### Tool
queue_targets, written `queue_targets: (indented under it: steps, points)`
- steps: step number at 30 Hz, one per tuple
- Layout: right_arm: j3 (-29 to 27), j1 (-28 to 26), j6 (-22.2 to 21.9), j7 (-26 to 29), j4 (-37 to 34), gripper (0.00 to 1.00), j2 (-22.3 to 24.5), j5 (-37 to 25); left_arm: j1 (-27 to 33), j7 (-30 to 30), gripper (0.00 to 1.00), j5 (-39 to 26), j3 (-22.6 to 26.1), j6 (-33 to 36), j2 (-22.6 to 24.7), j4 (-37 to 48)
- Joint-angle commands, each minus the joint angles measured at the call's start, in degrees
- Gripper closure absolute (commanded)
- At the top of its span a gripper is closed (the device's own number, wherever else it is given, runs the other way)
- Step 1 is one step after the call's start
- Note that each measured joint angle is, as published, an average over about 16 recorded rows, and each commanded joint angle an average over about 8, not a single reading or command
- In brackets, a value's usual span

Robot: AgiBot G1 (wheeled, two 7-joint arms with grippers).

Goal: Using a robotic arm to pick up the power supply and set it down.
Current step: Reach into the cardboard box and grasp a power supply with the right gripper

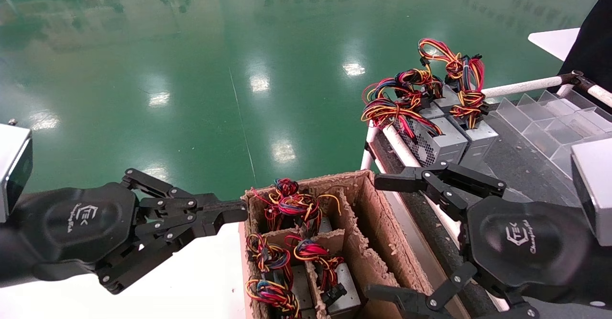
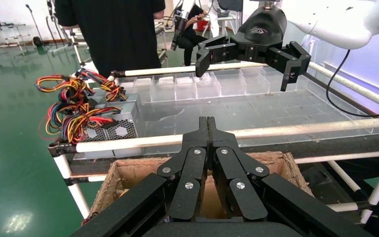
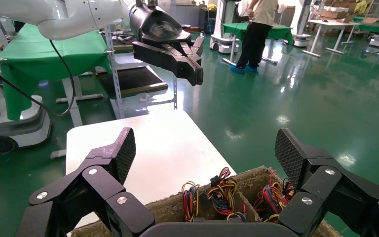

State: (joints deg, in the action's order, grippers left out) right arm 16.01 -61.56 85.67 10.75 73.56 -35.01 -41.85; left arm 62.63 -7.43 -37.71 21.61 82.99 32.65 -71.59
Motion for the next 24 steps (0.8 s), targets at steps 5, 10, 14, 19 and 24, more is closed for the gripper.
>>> queue_targets:
  steps: [5,10,14,19,24]
  points:
    - [0.0,0.0,0.0,0.0,0.0,0.00,0.0,0.0,0.0,0.0,0.00,0.0,0.0,0.0,0.0,0.0]
    - [0.0,0.0,0.0,0.0,0.0,0.00,0.0,0.0,0.0,0.0,0.00,0.0,0.0,0.0,0.0,0.0]
    - [0.0,0.0,0.0,0.0,0.0,0.00,0.0,0.0,0.0,0.0,0.00,0.0,0.0,0.0,0.0,0.0]
    - [0.0,0.0,0.0,0.0,0.0,0.00,0.0,0.0,0.0,0.0,0.00,0.0,0.0,0.0,0.0,0.0]
    - [0.2,-0.1,-0.5,-0.2,-0.3,0.00,0.0,-0.8,0.0,0.0,0.00,0.0,0.0,0.0,0.0,0.0]
